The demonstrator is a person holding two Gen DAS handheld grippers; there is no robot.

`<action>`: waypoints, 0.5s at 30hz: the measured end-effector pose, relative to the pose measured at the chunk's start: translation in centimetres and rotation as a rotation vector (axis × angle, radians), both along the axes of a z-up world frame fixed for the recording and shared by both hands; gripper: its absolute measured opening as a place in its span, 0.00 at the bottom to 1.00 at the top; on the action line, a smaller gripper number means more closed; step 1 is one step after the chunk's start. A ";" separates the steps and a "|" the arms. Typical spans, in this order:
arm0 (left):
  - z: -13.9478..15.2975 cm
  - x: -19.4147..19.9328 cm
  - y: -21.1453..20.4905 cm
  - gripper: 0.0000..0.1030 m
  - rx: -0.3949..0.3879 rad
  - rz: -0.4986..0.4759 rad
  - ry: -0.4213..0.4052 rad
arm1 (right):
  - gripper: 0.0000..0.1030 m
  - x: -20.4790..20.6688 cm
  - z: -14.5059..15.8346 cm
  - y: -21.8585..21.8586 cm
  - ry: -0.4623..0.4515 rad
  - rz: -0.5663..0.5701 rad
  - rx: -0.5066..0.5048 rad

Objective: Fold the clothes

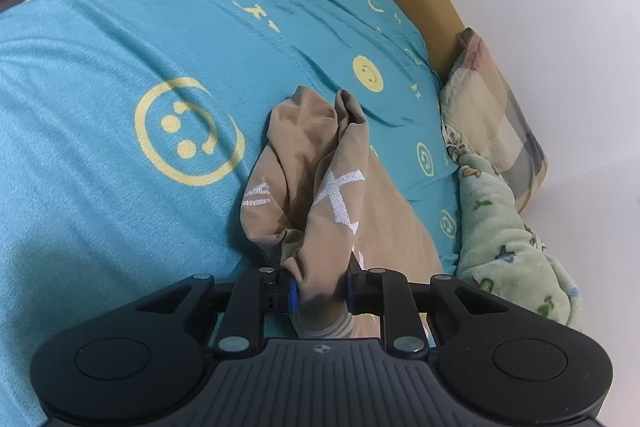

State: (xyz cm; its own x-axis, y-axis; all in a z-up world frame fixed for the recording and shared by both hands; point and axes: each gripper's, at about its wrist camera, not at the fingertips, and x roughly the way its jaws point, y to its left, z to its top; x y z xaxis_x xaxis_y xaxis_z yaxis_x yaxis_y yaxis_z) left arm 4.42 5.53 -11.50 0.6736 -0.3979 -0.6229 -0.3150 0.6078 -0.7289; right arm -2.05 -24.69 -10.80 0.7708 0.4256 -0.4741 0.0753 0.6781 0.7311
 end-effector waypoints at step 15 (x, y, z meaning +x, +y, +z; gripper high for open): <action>0.9 0.0 -0.1 0.21 -0.010 0.013 -0.043 | 0.79 2.0 -8.1 -2.3 0.197 -0.173 0.556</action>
State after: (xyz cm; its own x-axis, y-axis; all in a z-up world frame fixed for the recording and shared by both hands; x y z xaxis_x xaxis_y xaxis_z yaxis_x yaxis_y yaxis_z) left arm 4.43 5.46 -10.58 0.7045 -0.3953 -0.5895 -0.2913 0.5963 -0.7480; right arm -0.09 -27.04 -18.91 0.7712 0.5268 -0.3574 0.3197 0.1650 0.9331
